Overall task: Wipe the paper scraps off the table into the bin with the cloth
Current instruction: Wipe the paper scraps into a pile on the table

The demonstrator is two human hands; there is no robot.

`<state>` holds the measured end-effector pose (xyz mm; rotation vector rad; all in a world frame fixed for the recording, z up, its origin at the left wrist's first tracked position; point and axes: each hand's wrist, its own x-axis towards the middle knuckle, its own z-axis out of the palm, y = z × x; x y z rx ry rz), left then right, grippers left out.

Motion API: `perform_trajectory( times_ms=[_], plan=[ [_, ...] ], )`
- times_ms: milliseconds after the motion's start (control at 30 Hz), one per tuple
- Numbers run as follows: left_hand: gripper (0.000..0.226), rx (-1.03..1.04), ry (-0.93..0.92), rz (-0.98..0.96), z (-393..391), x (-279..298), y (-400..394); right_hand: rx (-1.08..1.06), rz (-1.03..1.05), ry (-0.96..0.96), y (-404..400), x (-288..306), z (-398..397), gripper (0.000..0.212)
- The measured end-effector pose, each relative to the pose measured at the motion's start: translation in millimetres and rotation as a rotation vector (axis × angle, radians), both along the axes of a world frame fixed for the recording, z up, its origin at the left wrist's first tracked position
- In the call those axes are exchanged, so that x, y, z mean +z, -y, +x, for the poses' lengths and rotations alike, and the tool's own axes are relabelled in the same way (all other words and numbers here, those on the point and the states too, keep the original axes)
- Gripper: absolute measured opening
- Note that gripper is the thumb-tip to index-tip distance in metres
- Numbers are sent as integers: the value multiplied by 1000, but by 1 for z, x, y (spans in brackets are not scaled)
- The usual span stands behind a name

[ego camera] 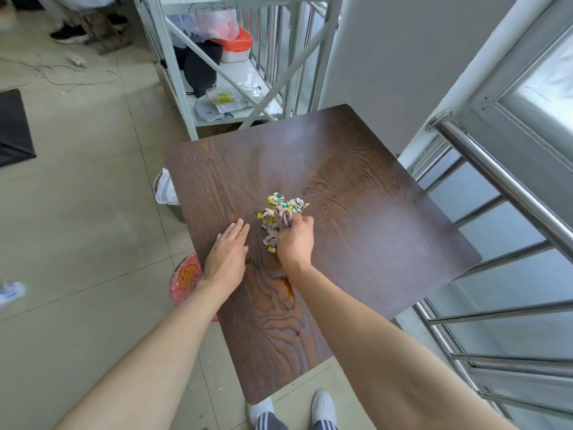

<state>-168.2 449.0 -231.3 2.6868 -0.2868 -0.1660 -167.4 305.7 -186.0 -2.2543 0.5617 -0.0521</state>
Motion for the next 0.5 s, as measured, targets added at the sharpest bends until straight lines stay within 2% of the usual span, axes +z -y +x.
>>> perform_trajectory(
  times_ms=[167,267,367,500],
  plan=[
    [53,-19,-28,9,1,1,-3,-111,-160,36,41,10,-41,19],
    [53,-23,-41,6,1,3,-2,-203,-229,-43,62,18,-87,19],
    [54,-27,-56,-9,2,6,-4,-252,-194,-141,50,6,-113,18],
    [54,-22,-38,-32,3,5,-4,-309,-88,-172,15,0,-95,24]
  ],
)
